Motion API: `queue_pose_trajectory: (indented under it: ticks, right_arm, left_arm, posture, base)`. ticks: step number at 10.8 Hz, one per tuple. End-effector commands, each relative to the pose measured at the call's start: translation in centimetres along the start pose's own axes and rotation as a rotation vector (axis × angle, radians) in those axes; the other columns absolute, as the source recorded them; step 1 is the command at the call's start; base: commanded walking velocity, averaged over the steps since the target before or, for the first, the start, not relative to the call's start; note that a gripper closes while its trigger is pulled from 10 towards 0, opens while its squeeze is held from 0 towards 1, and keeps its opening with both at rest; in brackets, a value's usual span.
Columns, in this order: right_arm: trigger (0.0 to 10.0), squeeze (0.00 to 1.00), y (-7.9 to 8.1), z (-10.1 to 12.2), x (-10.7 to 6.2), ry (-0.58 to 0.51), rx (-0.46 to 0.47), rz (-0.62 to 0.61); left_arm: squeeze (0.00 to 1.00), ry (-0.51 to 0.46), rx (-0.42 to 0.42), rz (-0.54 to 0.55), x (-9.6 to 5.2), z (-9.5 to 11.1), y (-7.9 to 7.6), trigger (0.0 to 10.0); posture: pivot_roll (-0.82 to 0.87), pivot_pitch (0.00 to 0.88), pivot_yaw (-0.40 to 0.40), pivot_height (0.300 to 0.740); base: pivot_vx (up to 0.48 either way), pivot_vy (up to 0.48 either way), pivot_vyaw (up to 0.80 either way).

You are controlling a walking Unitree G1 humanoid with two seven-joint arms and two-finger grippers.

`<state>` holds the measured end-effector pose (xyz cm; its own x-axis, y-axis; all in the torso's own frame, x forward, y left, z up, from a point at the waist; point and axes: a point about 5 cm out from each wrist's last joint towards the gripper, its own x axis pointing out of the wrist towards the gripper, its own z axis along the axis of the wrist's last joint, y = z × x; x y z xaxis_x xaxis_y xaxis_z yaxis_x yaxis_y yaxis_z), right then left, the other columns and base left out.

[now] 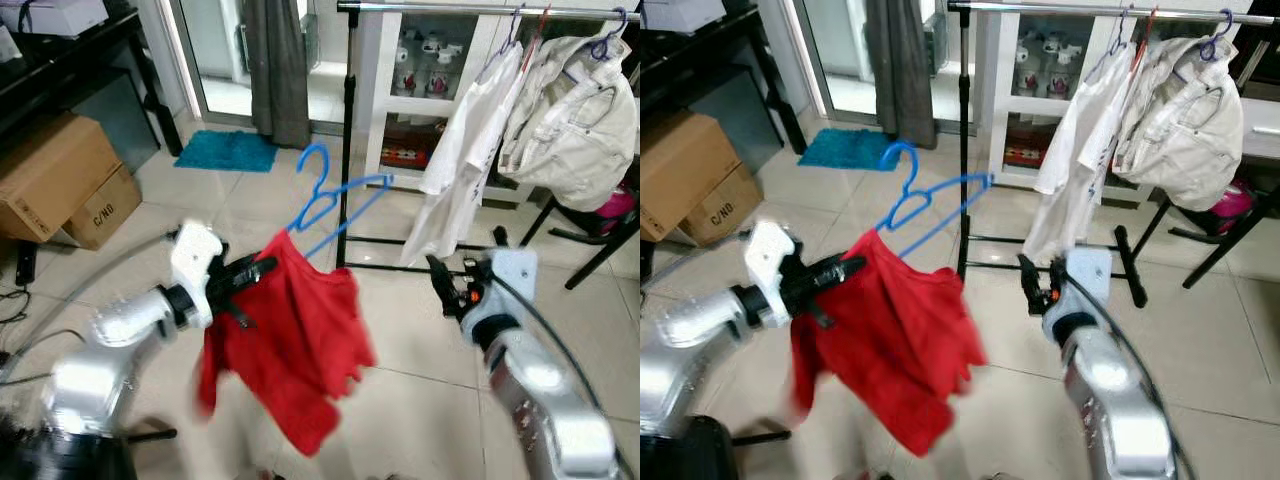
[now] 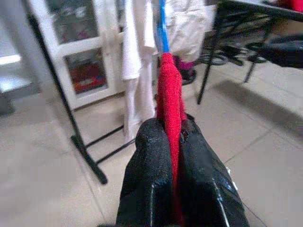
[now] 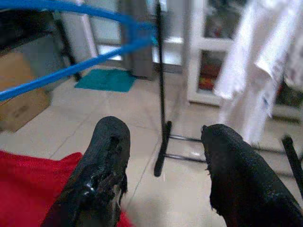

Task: Hang hanger

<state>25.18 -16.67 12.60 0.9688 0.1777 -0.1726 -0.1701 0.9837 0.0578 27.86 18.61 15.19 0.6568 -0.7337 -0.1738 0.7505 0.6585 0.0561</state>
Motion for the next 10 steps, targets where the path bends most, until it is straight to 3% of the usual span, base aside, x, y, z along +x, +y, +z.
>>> queue_pose_trajectory:
  ticks: [1, 2, 3, 4, 5, 6, 8, 10]
  right_arm:
    - [10.0, 0.00, 0.0, 0.9, -0.3, -0.032, -0.014, 0.132]
    - [10.0, 0.00, 0.2, 1.0, -0.7, -0.028, -0.080, 0.259]
    - [10.0, 0.61, 0.7, 1.1, -1.1, -0.020, -0.114, 0.397]
    - [10.0, 1.00, 2.5, 2.2, -1.3, -0.073, -0.049, 0.545]
    - [10.0, 1.00, 4.2, 2.7, -1.5, -0.089, -0.039, 0.660]
    - [10.0, 1.00, 5.1, 2.9, -1.3, -0.094, -0.045, 0.700]
    - [10.0, 1.00, 6.5, 4.6, 0.2, -0.188, -0.049, 0.649]
    - [10.0, 1.00, 7.8, 5.1, 0.9, -0.197, -0.057, 0.659]
  left_arm:
    - [0.00, -0.046, 0.043, -0.038, -1.2, 2.0, 1.8, 0.0]
    - [0.00, -0.061, 0.049, -0.085, -1.5, 3.1, 2.7, 0.0]
    - [0.00, -0.089, 0.050, -0.174, -1.6, 4.6, 3.5, 0.0]
    - [0.00, -0.128, 0.054, -0.255, -1.3, 6.4, 4.0, 0.0]
    - [0.00, -0.134, 0.081, -0.322, -1.0, 7.6, 4.4, 0.0]
    - [0.00, -0.130, 0.097, -0.355, -0.8, 8.1, 4.4, 0.0]
    - [0.00, -0.125, 0.133, -0.447, 0.5, 9.2, 3.3, 0.0]
    - [0.00, -0.131, 0.144, -0.488, 0.7, 9.6, 2.9, 0.0]
  posture:
    - [-0.03, 0.050, 0.018, 0.740]
    - [-0.02, 0.050, 0.025, 0.740]
    - [-0.03, 0.041, 0.038, 0.740]
    - [-0.03, 0.041, 0.051, 0.740]
    - [-0.03, 0.058, 0.045, 0.740]
    - [-0.03, 0.054, 0.058, 0.740]
    - [-0.03, 0.060, 0.068, 0.740]
    - [-0.02, 0.067, 0.071, 0.740]
  base:
    - [0.000, 0.000, 0.00]
    - [0.000, 0.000, 0.00]
    - [0.000, 0.000, 0.00]
    - [0.000, 0.000, 0.00]
    - [0.000, 0.000, 0.00]
    - [0.000, 0.000, 0.00]
    - [0.000, 0.000, 0.00]
    - [0.000, 0.000, 0.00]
